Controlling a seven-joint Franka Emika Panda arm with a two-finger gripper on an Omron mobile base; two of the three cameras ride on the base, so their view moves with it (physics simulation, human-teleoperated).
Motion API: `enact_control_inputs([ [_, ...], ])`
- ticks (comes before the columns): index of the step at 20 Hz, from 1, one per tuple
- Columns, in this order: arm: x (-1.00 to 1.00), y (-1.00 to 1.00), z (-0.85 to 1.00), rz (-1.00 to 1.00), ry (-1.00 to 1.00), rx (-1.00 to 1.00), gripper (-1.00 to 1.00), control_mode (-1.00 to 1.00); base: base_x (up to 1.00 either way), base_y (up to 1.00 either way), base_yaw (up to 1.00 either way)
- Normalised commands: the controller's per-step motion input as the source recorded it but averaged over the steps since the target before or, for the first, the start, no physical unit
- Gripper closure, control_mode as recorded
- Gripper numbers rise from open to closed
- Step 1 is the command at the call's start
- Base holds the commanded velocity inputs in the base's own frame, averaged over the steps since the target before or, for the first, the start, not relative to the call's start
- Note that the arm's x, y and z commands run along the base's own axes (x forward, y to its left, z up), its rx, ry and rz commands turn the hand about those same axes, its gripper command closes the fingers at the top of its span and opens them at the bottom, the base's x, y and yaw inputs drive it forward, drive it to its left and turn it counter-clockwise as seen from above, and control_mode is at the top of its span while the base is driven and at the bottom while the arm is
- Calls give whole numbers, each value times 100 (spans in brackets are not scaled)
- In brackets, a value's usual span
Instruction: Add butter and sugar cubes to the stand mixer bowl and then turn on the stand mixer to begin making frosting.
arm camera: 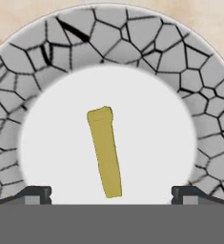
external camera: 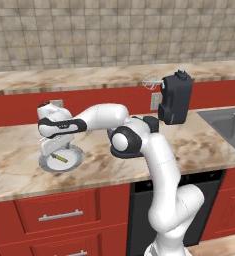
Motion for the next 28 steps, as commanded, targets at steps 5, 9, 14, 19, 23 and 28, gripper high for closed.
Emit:
enact_control_inputs([
  [5,0,-13,-18,0,0,0,-100,-100,0,0,0],
  [9,0,-25,-26,0,0,0,-100,-100,0,0,0],
  [14,0,-25,-26,0,1,0,-100,-100,0,0,0],
  [19,0,-2,-28,0,0,3,-100,-100,0,0,0],
  [23,0,1,-22,0,0,8,-100,-100,0,0,0],
  [28,0,8,-33,0,0,5,-100,-100,0,0,0],
])
